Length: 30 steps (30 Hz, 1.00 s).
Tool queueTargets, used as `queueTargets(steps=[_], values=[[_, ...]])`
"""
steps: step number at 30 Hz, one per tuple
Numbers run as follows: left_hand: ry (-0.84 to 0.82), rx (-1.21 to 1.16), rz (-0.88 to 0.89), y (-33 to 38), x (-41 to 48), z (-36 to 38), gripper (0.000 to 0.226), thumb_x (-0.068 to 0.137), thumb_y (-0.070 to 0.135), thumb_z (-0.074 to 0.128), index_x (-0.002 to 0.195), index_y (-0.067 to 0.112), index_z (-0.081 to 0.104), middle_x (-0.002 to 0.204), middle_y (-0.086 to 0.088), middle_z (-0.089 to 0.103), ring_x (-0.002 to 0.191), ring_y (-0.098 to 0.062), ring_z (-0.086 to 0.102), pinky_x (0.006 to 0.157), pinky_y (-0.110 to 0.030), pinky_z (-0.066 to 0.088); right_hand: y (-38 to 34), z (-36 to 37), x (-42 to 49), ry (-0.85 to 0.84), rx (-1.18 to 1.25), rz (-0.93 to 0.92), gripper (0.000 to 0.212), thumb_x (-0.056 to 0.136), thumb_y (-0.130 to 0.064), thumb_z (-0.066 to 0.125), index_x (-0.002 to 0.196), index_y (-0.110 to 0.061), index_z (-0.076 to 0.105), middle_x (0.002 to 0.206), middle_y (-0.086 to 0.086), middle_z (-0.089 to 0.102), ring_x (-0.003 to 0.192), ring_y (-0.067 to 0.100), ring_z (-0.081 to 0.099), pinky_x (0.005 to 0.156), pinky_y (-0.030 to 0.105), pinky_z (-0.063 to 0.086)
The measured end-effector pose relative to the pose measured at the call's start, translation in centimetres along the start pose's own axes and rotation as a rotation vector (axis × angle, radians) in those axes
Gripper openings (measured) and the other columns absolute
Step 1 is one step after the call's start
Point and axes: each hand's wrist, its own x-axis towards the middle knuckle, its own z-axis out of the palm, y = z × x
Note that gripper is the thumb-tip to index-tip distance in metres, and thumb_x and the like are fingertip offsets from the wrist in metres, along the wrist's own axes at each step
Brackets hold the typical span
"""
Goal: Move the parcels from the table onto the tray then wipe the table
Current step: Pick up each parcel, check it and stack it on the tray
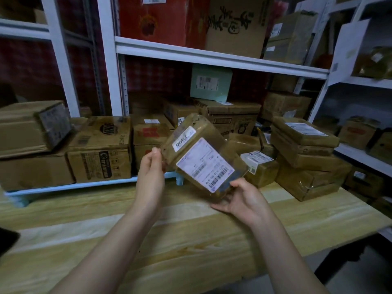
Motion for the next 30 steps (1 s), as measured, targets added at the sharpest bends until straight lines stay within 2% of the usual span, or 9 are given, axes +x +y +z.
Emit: queueTargets(steps=[4,6,9,13,16,20,25,27,30], values=[[0.021,-0.051,0.038,-0.3,0.1,0.3,0.024,0.097,0.046,0.047,0.113,0.030,0.054,0.114,0.008,0.063,0.098,-0.004,0.059,0.079,-0.026,0.044,0.3,0.1,0.5,0.102,-0.135,-0.114,0.030,0.098,0.000,0.046,0.097,-0.026,0.060,0.102,0.003,0.067,0.094,0.018,0.057,0.077,0.038,0.043],[0.010,-0.069,0.059,-0.3,-0.1,0.5,0.019,0.098,0.031,0.050,0.116,0.027,0.052,0.106,0.011,0.063,0.083,0.006,0.062,0.068,-0.019,0.046,0.2,0.0,0.8,0.127,-0.033,-0.114,0.025,0.097,0.001,0.051,0.091,-0.022,0.057,0.098,0.007,0.063,0.088,0.020,0.054,0.069,0.034,0.044],[-0.004,-0.075,0.101,-0.3,-0.2,0.8,0.022,0.099,0.016,0.049,0.120,0.023,0.050,0.088,0.017,0.063,0.065,0.015,0.061,0.059,-0.010,0.048,-0.1,0.0,0.8,0.106,0.185,-0.089,0.015,0.094,0.001,0.053,0.099,-0.012,0.059,0.102,0.014,0.064,0.094,0.028,0.059,0.076,0.040,0.051],[-0.019,-0.058,0.127,-0.5,-0.2,1.0,0.024,0.099,0.004,0.046,0.118,0.019,0.046,0.088,0.013,0.061,0.060,0.017,0.060,0.053,-0.004,0.044,-0.3,0.0,0.6,0.068,0.374,-0.124,0.012,0.096,-0.010,0.052,0.102,-0.006,0.061,0.123,0.024,0.064,0.117,0.038,0.059,0.103,0.050,0.048],[-0.042,-0.033,0.114,-0.9,-0.2,0.8,0.028,0.098,0.001,0.045,0.117,0.022,0.045,0.092,0.010,0.063,0.066,0.015,0.062,0.056,-0.005,0.046,-0.2,0.3,0.7,0.056,0.433,-0.162,0.033,0.096,-0.021,0.059,0.125,-0.006,0.059,0.123,0.022,0.067,0.118,0.035,0.062,0.102,0.049,0.049],[-0.057,-0.018,0.090,-1.3,-0.3,0.8,0.031,0.097,-0.005,0.043,0.116,0.020,0.044,0.092,0.007,0.064,0.067,0.008,0.064,0.058,-0.012,0.051,0.1,0.6,0.9,0.088,0.408,-0.191,0.034,0.097,-0.020,0.059,0.127,-0.005,0.059,0.122,0.019,0.069,0.117,0.032,0.063,0.107,0.047,0.046],[-0.016,-0.009,0.103,-1.1,-0.2,0.6,0.016,0.100,0.018,0.047,0.114,0.025,0.050,0.097,0.014,0.057,0.081,0.008,0.055,0.066,-0.008,0.041,0.1,0.7,1.0,0.092,0.417,-0.181,0.031,0.096,-0.017,0.061,0.123,-0.002,0.061,0.127,0.023,0.065,0.119,0.033,0.063,0.108,0.049,0.045],[-0.010,-0.008,0.086,-1.3,-0.1,0.5,0.013,0.100,0.029,0.048,0.112,0.029,0.052,0.100,0.015,0.057,0.085,0.007,0.054,0.069,-0.012,0.040,0.2,0.6,1.0,0.085,0.431,-0.171,0.030,0.096,-0.015,0.061,0.123,-0.002,0.060,0.130,0.024,0.063,0.121,0.035,0.061,0.110,0.052,0.044],[0.025,0.035,0.099,-1.8,0.4,0.4,0.010,0.093,0.045,0.054,0.097,0.036,0.057,0.101,0.016,0.059,0.098,-0.004,0.055,0.087,-0.023,0.041,0.3,0.9,1.0,0.084,0.399,-0.164,0.026,0.097,-0.017,0.057,0.121,-0.006,0.061,0.135,0.018,0.061,0.124,0.033,0.058,0.108,0.056,0.042]])
